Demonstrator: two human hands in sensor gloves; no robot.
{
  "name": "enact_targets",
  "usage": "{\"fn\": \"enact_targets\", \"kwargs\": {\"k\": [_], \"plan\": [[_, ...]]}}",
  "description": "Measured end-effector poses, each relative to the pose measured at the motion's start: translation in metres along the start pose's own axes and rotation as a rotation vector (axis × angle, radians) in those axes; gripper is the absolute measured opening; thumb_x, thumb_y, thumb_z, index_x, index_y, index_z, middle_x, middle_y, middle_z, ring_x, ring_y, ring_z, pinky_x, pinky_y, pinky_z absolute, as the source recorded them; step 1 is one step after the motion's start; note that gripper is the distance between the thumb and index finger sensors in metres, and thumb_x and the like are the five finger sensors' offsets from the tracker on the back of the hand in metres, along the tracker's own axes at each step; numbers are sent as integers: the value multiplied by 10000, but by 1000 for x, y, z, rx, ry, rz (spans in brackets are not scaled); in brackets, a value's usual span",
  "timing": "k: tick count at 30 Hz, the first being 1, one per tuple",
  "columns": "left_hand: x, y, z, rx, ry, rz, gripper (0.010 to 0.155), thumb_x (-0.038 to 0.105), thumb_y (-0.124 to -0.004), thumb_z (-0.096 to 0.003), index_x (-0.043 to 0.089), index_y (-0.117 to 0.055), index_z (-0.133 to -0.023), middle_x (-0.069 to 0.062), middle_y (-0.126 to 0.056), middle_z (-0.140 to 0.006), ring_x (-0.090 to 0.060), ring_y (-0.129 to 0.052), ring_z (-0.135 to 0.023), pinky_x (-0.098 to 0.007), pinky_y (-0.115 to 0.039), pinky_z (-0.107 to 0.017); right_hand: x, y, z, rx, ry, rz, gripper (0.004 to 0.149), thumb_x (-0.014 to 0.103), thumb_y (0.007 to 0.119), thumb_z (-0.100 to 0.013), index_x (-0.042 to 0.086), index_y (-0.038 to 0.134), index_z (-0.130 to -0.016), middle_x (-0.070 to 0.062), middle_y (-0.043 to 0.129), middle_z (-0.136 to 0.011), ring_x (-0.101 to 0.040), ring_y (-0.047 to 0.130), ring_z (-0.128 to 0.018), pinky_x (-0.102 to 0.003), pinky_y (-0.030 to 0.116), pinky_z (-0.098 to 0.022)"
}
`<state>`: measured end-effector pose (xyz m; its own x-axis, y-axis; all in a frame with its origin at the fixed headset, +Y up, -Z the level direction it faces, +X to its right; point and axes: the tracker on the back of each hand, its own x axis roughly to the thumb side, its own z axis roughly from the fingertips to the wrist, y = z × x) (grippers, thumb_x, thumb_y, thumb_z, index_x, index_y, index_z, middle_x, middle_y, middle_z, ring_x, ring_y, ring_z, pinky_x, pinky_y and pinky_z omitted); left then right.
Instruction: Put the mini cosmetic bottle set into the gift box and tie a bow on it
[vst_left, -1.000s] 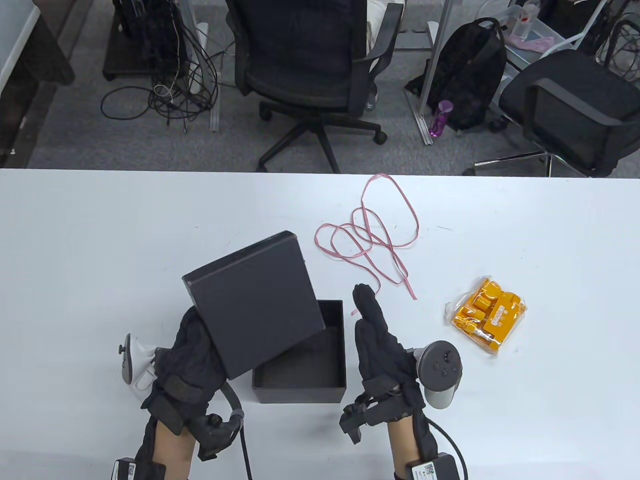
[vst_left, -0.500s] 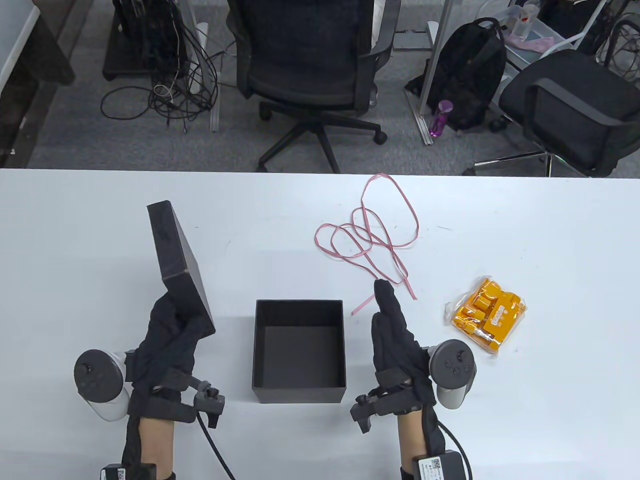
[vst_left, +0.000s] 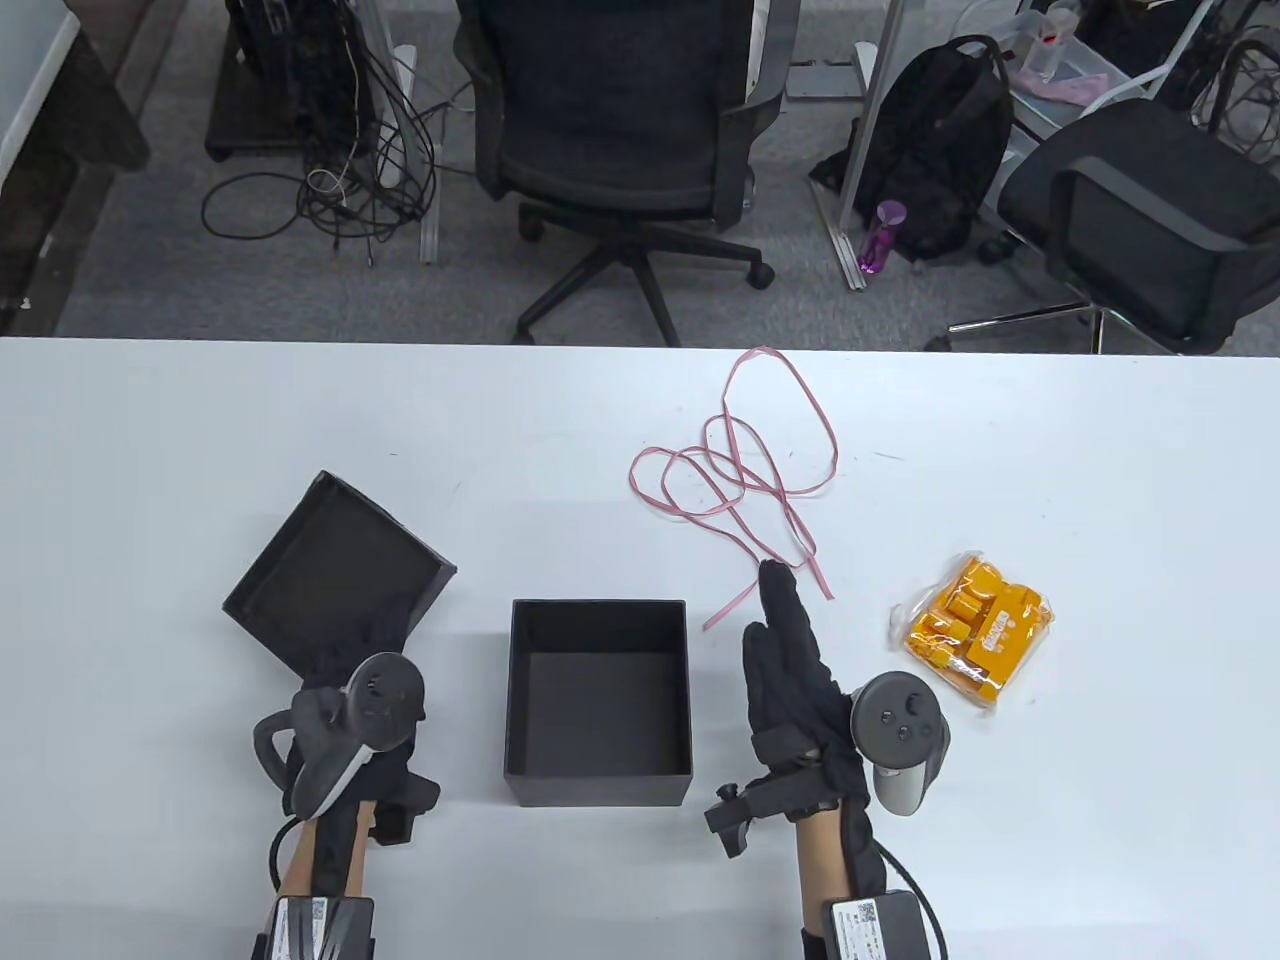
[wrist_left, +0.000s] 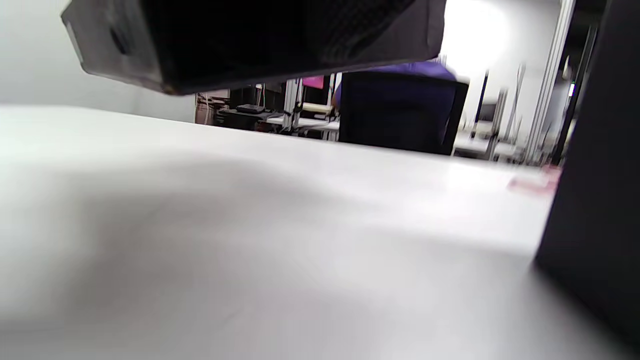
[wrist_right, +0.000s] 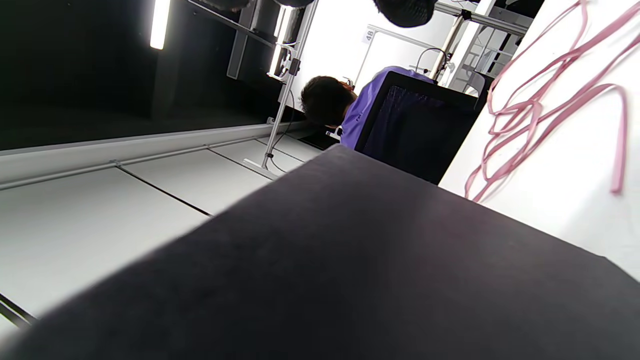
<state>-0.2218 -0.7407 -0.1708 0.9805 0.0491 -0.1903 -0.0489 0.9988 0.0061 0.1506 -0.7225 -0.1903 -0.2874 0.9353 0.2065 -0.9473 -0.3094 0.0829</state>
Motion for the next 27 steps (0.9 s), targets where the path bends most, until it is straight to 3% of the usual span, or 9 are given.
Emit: {"fn": "enact_targets", "kwargs": {"k": [5,14,20,27], "plan": [[12,-19,-1,-92,-23,-164,613,220,-752,-538,269,-535,-1109,-52,-711,-974,-302,-856,-694,-425,-797,-566,-5,2,0,9,20,9,621,355,450,-655,110,217,-1176,-457,273,-1120,-704,197,-895,-849,347,-558],[11,-41,-5,-265,-15,-70,598,235,-756,-542,254,-552,-1103,-46,-726,-966,-293,-865,-693,-416,-804,-563,-7,4,-1,25,34,26,654,362,470,-659,59,194,-1168,-459,271,-1117,-704,203,-894,-849,350,-557],[4,-50,-7,-312,3,-44,576,238,-745,-548,257,-565,-1095,-44,-721,-967,-287,-856,-709,-418,-797,-578,-8,6,-1,36,40,38,669,360,478,-659,23,194,-1162,-460,274,-1114,-705,208,-893,-848,353,-557],[4,-43,-4,-282,0,-24,572,279,-721,-566,234,-557,-1112,-68,-708,-1013,-301,-868,-769,-470,-790,-621,-8,8,-1,51,45,57,674,358,484,-659,12,195,-1160,-461,275,-1113,-705,209,-892,-848,354,-557]]}}
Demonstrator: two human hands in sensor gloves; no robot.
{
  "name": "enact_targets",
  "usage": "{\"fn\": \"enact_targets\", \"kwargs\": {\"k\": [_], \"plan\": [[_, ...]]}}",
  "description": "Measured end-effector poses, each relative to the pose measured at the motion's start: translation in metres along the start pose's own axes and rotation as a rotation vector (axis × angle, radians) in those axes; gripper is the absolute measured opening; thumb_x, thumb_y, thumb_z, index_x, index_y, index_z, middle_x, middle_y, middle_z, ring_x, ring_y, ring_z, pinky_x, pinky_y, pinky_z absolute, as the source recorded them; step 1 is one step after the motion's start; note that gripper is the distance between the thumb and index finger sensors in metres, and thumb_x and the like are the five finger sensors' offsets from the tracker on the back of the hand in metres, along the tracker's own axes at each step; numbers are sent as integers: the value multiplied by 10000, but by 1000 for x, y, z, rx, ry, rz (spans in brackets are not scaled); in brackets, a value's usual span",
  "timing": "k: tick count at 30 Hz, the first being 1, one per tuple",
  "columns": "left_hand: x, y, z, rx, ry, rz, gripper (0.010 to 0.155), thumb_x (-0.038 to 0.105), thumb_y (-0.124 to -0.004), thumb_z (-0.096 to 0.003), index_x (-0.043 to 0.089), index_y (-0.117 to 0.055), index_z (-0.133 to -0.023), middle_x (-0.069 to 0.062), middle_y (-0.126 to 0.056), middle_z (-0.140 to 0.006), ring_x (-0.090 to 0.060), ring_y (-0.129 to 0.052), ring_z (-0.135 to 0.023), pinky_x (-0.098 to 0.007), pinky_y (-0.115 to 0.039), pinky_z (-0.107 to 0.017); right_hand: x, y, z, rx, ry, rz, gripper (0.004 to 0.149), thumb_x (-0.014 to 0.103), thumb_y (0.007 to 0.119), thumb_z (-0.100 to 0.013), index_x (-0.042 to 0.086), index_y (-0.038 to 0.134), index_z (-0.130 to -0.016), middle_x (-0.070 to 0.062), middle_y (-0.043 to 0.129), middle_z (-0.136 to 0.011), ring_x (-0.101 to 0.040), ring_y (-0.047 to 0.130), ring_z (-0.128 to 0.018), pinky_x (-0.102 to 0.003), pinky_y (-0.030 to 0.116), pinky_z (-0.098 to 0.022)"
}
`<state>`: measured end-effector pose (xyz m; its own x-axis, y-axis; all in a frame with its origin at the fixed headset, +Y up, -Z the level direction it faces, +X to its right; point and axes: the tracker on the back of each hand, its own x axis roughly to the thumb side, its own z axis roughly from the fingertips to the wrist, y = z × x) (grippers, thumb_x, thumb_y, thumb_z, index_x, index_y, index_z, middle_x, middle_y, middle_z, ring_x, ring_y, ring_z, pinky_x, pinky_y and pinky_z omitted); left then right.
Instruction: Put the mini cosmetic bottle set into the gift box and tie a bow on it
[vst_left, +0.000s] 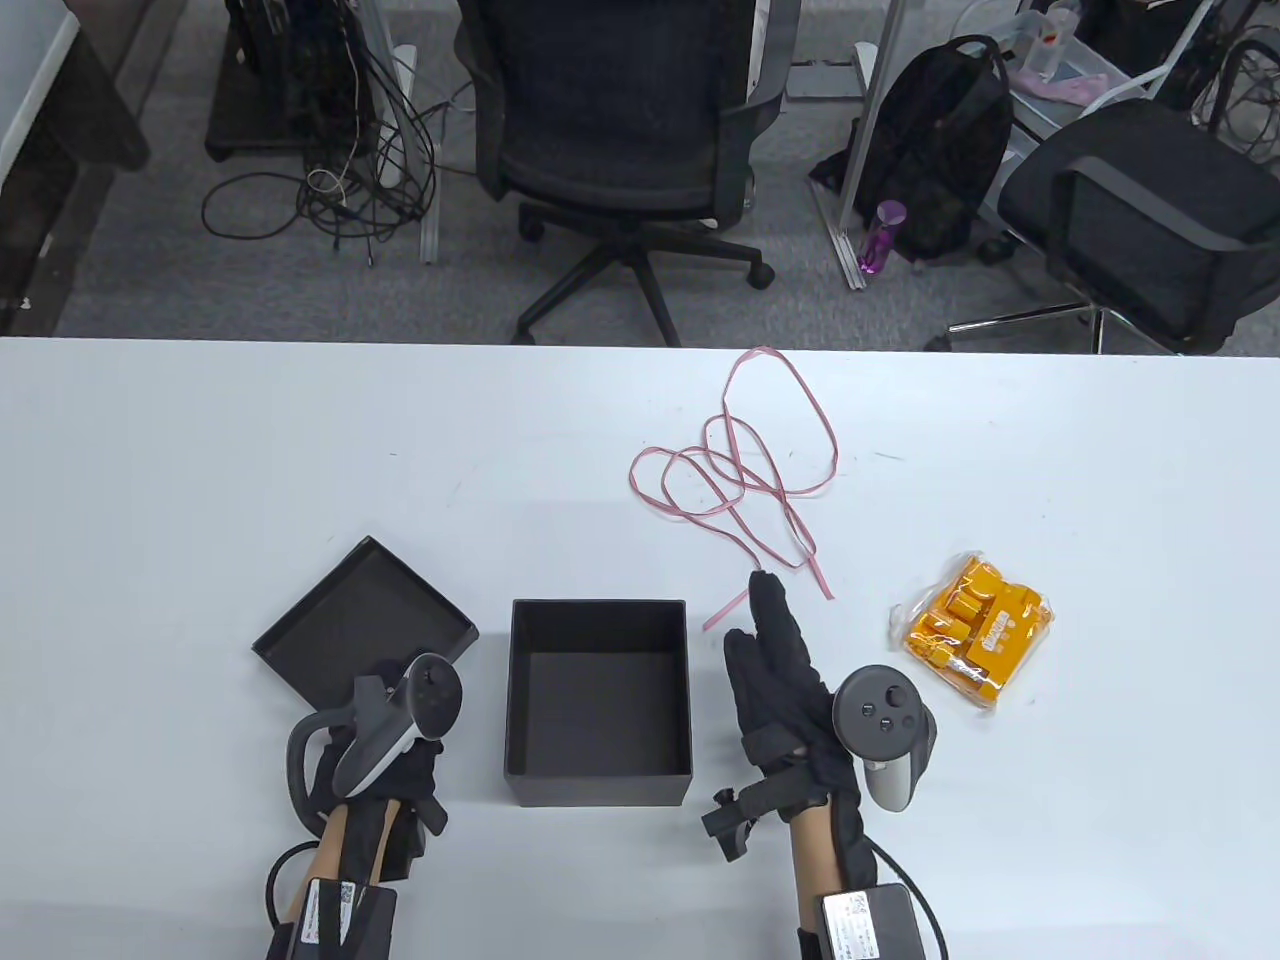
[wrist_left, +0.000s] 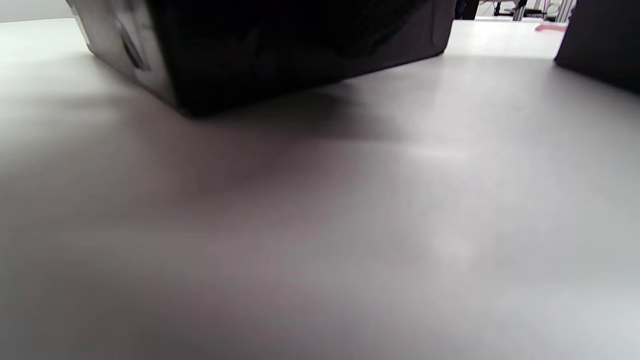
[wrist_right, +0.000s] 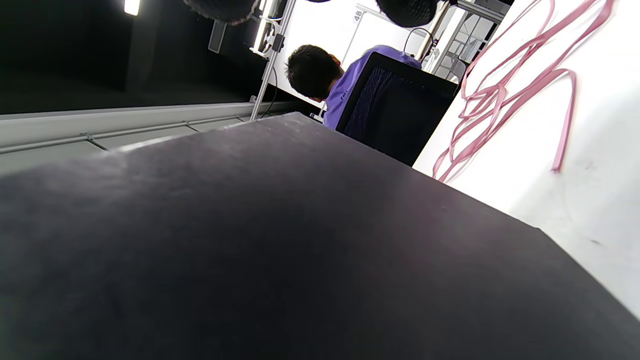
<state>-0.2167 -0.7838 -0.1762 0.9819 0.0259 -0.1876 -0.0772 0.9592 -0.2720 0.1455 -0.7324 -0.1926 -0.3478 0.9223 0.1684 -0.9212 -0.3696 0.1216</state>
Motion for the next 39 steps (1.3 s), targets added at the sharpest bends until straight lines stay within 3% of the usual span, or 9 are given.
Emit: {"fn": "enact_targets", "kwargs": {"k": [4,9,17,22,25,31,39], "plan": [[0,19,14,104,-21,57,653,414,-675,-582,215,-463,-1166,-157,-596,-1145,-430,-783,-957,-604,-718,-687,0,-1,0,-2,-2,14,682,358,504,-660,5,201,-1159,-461,276,-1112,-706,211,-891,-849,354,-556],[-1,33,31,231,-55,126,679,470,-641,-585,217,-433,-1179,-190,-532,-1178,-486,-707,-1017,-645,-686,-699,1,-7,-1,-13,-16,83,677,299,594,-652,29,243,-1164,-450,284,-1116,-704,210,-895,-853,346,-557],[-7,27,32,227,-44,135,679,478,-638,-582,211,-445,-1176,-195,-538,-1176,-498,-700,-1022,-652,-686,-696,5,-33,-3,-6,31,498,736,172,736,-592,96,276,-1161,-411,259,-1134,-709,199,-903,-859,331,-573],[-7,28,33,231,-51,154,678,480,-637,-582,213,-445,-1175,-195,-541,-1175,-497,-700,-1023,-650,-687,-698,-2,-67,-17,42,193,919,826,152,781,-565,156,205,-1158,-384,243,-1152,-711,234,-927,-854,354,-600],[-8,28,33,231,-52,160,676,481,-635,-582,218,-447,-1175,-195,-541,-1175,-498,-702,-1021,-651,-687,-698,-19,-83,-28,111,310,1055,853,157,798,-554,194,188,-1149,-381,225,-1155,-717,243,-931,-853,364,-606],[-9,26,31,214,-38,145,666,483,-635,-582,238,-455,-1175,-197,-542,-1177,-502,-703,-1021,-651,-687,-698,-61,-98,-47,332,606,1245,982,244,836,-549,266,29,-1107,-398,-5,-1109,-764,164,-899,-867,357,-619],[-10,23,27,191,-22,118,658,489,-634,-581,275,-451,-1176,-211,-543,-1181,-518,-700,-1020,-653,-687,-699,-91,-105,-66,441,789,1363,1022,313,840,-544,304,-42,-1061,-388,-92,-1065,-791,270,-890,-875,451,-618]]}}
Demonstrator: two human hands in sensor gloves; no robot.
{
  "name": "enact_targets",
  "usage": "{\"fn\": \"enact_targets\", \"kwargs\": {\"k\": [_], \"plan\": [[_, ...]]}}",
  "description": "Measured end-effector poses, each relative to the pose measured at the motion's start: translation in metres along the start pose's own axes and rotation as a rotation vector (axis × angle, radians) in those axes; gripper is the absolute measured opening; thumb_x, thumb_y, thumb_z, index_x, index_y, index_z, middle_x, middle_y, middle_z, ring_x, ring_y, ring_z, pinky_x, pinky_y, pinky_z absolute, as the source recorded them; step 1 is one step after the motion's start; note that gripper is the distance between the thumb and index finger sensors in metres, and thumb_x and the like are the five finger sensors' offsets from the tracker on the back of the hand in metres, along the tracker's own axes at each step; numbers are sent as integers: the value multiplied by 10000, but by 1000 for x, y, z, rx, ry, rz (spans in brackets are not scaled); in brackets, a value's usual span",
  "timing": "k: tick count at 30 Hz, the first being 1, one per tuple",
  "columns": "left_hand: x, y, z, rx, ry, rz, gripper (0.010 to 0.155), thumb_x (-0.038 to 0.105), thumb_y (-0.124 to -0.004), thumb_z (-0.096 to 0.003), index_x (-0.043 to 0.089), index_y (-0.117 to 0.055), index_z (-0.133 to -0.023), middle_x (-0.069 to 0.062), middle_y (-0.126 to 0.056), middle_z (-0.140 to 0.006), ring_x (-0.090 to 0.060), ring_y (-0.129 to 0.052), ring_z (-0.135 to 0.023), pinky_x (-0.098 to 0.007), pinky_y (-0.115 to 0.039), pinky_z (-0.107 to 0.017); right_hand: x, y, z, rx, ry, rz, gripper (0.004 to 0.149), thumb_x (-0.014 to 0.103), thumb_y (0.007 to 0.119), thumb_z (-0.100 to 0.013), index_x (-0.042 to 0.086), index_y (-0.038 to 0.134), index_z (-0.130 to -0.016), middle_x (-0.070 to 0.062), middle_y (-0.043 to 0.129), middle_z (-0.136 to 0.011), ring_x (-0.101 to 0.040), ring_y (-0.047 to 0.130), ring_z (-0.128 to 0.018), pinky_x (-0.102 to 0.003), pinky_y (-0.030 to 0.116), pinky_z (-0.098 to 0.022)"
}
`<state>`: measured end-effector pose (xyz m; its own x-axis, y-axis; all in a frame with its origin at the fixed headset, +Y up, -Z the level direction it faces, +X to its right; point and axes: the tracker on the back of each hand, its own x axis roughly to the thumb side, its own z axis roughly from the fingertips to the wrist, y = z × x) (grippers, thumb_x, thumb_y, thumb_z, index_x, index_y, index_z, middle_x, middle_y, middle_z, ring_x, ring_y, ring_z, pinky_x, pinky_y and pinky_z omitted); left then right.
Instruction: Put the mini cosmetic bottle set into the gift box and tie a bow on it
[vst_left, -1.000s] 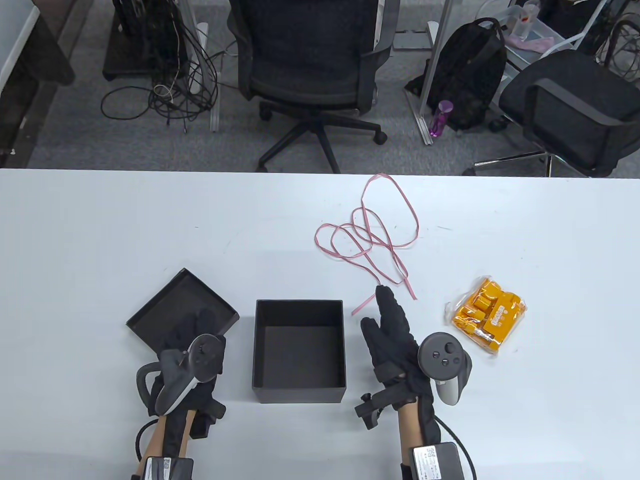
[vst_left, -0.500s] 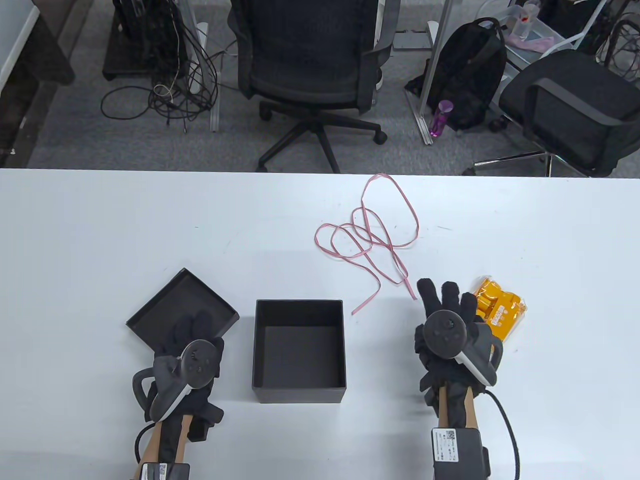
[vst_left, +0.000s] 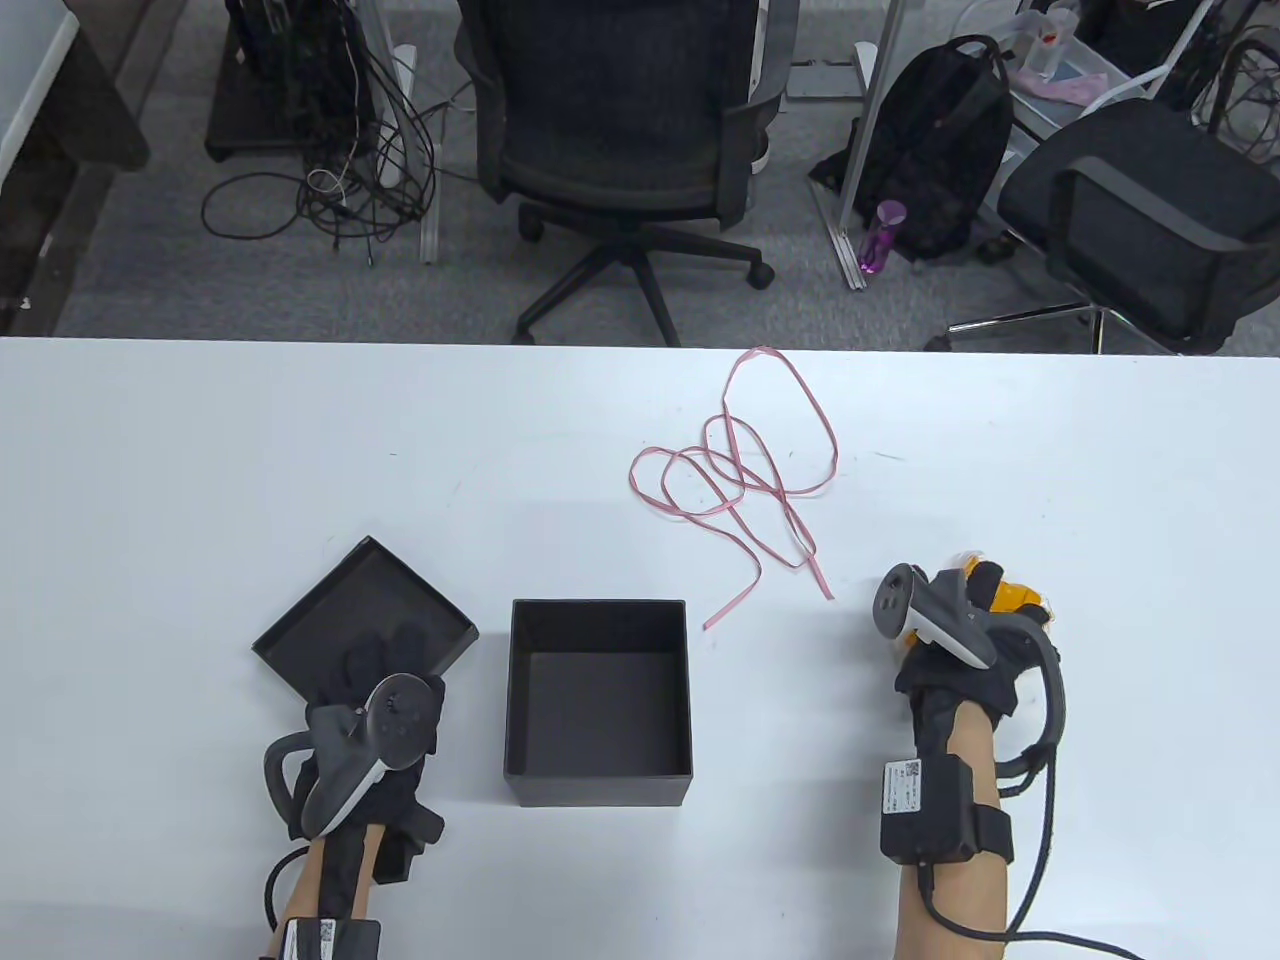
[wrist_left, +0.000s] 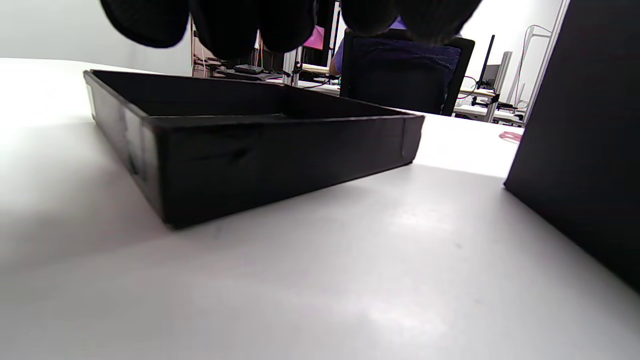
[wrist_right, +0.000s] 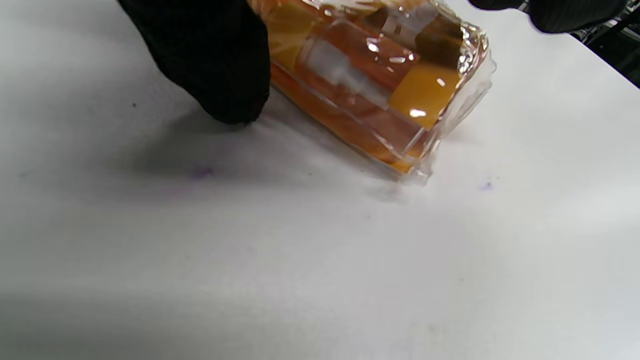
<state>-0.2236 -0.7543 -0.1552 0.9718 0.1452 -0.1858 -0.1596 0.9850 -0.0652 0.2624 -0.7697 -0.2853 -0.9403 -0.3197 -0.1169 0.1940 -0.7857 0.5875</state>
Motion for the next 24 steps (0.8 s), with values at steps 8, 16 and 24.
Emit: {"fn": "enact_targets", "kwargs": {"k": [8,16,24], "plan": [[1,-1,-1,-15,-1,-12,650,490,-633,-581,304,-449,-1176,-216,-542,-1184,-522,-698,-1021,-653,-688,-697,6,-3,-10,90,17,13,943,288,831,-549,341,53,-1079,-371,-98,-1054,-788,333,-885,-854,554,-602],[1,-2,-1,-11,-5,-9,649,492,-631,-581,299,-454,-1175,-213,-544,-1184,-522,-698,-1021,-651,-689,-698,15,-3,-9,-45,17,148,790,290,844,-517,291,308,-1098,-374,181,-1122,-751,545,-851,-691,719,-613],[0,0,-1,-4,-8,10,653,493,-631,-581,290,-456,-1176,-212,-541,-1185,-521,-697,-1022,-651,-690,-697,26,4,6,-228,-18,319,682,373,837,-484,236,465,-1039,-407,493,-1054,-643,779,-772,-548,875,-537]]}}
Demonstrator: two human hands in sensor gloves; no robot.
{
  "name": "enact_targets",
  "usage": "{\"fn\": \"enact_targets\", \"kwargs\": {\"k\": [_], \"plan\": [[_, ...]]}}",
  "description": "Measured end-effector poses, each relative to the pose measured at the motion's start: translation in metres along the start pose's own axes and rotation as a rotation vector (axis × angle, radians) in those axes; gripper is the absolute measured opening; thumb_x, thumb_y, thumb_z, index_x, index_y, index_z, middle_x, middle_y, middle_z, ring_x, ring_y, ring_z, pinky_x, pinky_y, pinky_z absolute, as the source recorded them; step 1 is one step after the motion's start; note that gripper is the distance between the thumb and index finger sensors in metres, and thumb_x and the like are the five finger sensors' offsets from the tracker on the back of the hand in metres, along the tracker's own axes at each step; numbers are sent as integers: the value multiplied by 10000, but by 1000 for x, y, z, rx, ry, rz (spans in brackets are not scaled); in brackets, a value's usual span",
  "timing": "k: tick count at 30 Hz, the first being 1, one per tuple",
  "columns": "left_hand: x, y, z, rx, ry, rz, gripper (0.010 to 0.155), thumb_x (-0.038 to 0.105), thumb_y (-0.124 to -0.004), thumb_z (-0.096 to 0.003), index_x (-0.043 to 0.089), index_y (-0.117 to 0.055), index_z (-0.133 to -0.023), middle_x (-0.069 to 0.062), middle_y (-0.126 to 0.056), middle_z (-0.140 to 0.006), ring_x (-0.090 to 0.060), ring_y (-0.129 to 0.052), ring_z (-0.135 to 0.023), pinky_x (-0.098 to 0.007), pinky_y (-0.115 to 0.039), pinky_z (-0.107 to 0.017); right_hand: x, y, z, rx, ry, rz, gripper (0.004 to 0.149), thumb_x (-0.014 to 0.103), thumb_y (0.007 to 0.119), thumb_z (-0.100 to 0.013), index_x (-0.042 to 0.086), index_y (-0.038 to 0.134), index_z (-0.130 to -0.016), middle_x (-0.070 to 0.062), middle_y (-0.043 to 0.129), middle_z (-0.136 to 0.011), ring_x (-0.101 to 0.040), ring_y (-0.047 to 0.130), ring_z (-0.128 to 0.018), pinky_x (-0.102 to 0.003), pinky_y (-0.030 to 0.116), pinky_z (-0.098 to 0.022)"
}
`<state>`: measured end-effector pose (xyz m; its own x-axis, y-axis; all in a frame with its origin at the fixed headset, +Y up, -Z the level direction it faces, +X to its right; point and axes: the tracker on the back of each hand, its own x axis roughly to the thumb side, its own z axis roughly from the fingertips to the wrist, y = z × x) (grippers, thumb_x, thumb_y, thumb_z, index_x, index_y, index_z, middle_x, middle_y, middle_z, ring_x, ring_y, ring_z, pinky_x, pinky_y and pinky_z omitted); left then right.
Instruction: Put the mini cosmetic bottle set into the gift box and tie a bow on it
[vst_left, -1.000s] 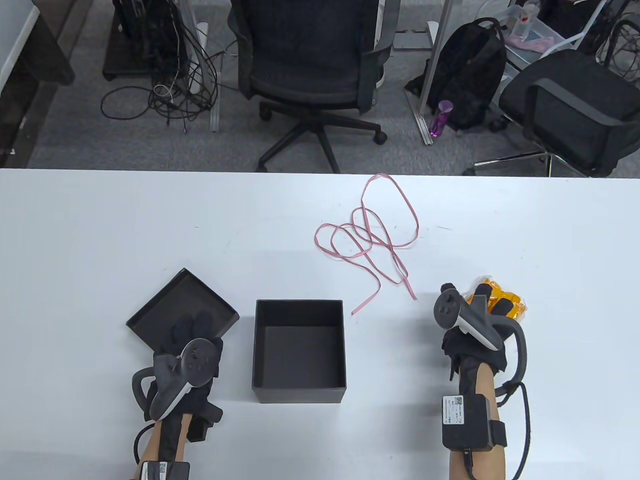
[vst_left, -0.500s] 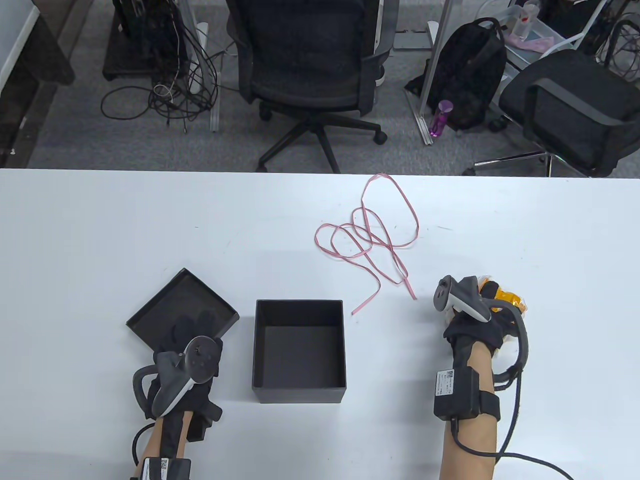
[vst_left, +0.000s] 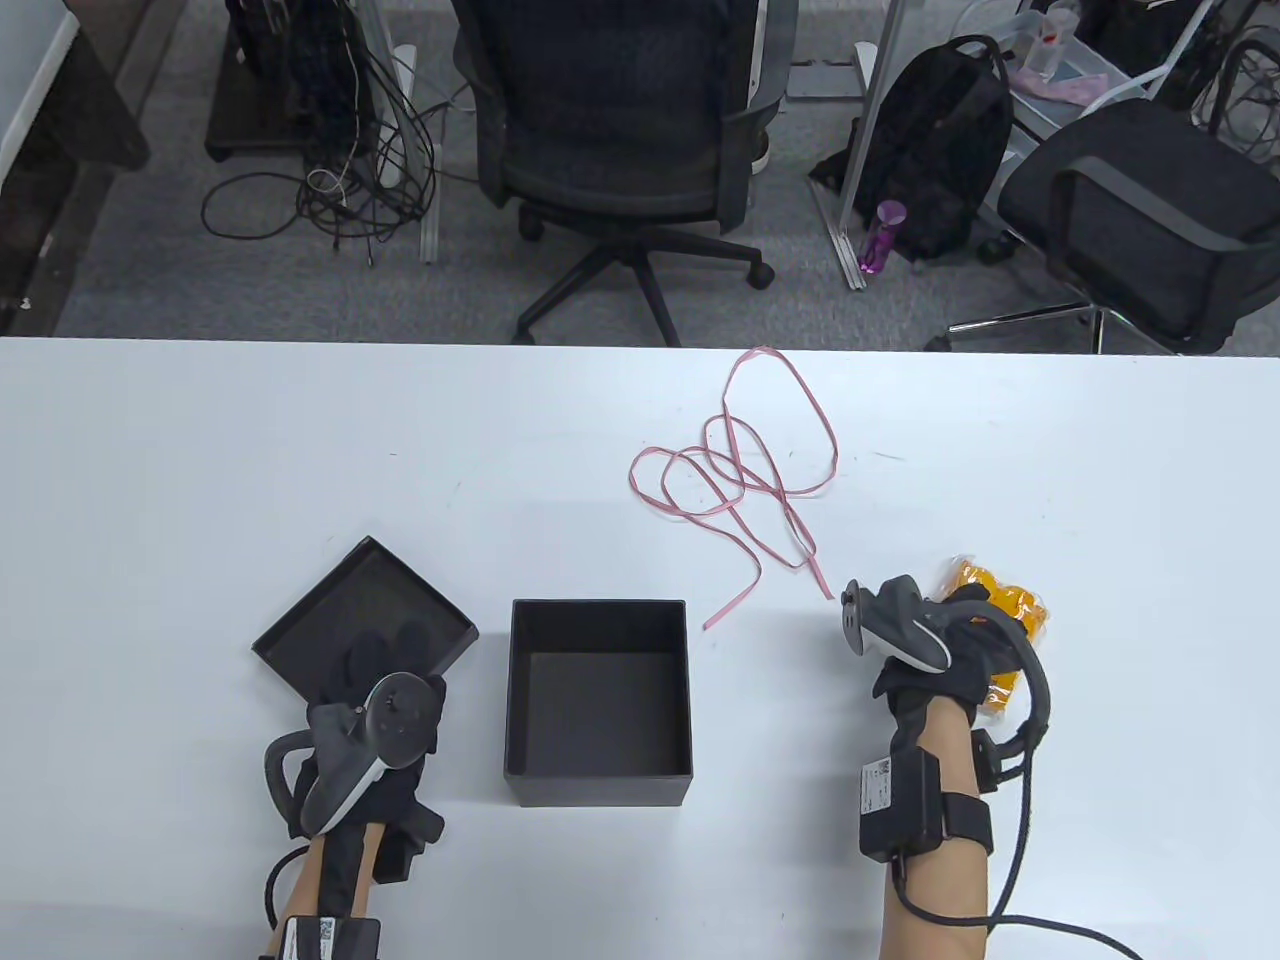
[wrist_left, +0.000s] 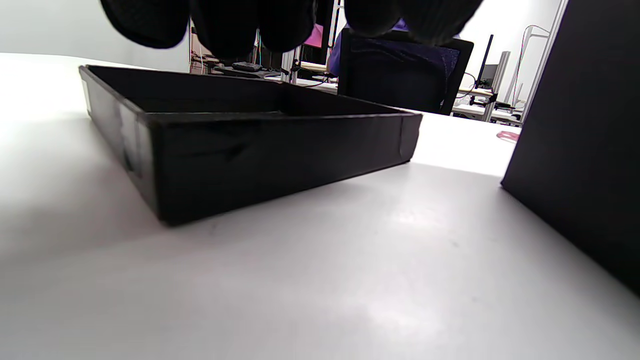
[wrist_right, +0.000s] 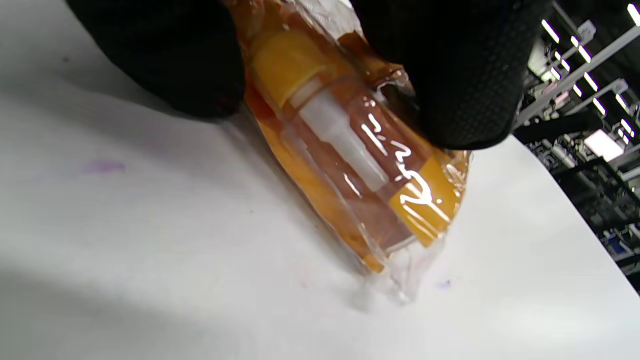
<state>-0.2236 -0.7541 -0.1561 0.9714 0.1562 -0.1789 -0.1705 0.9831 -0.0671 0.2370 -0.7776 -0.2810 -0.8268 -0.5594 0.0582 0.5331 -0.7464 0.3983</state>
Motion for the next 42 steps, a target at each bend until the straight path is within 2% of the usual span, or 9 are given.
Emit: {"fn": "enact_targets", "kwargs": {"k": [5,8,11,17,19,26,30,34,42], "plan": [[-1,1,0,8,-2,15,654,493,-629,-582,285,-452,-1176,-213,-535,-1186,-521,-691,-1026,-649,-690,-699,9,0,13,-173,24,92,587,352,820,-468,169,573,-968,-393,661,-974,-548,897,-698,-450,944,-451],[-1,1,0,10,-4,12,658,493,-629,-581,280,-452,-1177,-215,-531,-1187,-526,-686,-1028,-650,-690,-700,10,-3,23,-392,69,140,352,294,793,-487,162,698,-799,-334,858,-822,-449,1017,-555,-389,984,-326],[-1,1,0,19,-6,16,657,493,-630,-581,283,-451,-1177,-215,-528,-1188,-528,-679,-1032,-652,-688,-700,5,-11,33,-368,157,102,347,258,788,-506,164,667,-817,-316,839,-859,-404,1007,-625,-371,980,-386],[-1,0,0,18,-13,19,656,493,-629,-581,280,-453,-1177,-213,-529,-1188,-527,-679,-1033,-652,-688,-700,0,-54,76,-625,145,-192,333,208,748,-518,149,632,-824,-328,763,-938,-440,930,-736,-457,921,-480],[0,0,0,19,-15,18,660,493,-629,-581,275,-450,-1178,-214,-528,-1188,-525,-676,-1035,-653,-686,-701,0,-67,92,-735,113,-361,327,206,733,-521,154,625,-826,-308,757,-958,-441,914,-760,-548,830,-536],[-2,1,0,26,-14,30,669,494,-628,-581,257,-448,-1180,-216,-522,-1189,-522,-672,-1039,-656,-683,-701,8,-111,157,-1079,-156,-880,327,210,706,-532,164,595,-836,-273,731,-992,-423,891,-799,-628,720,-577],[-1,1,0,27,-17,28,668,494,-628,-581,258,-448,-1180,-212,-523,-1190,-522,-671,-1039,-657,-683,-701,19,-125,188,-1205,-308,-998,328,213,701,-534,163,590,-839,-262,738,-992,-414,900,-796,-628,703,-581],[-1,1,-1,27,-15,26,670,494,-627,-582,253,-447,-1181,-211,-519,-1191,-521,-669,-1040,-656,-682,-703,30,-134,210,-1274,-458,-1047,330,216,702,-532,168,590,-838,-254,739,-995,-405,901,-801,-673,668,-572],[3,-1,-2,22,-18,-13,672,495,-628,-581,254,-444,-1181,-212,-517,-1192,-524,-662,-1043,-661,-677,-704,61,-133,222,-1122,-732,-1036,332,232,722,-536,170,611,-842,-252,774,-975,-390,928,-775,-682,659,-569]]}}
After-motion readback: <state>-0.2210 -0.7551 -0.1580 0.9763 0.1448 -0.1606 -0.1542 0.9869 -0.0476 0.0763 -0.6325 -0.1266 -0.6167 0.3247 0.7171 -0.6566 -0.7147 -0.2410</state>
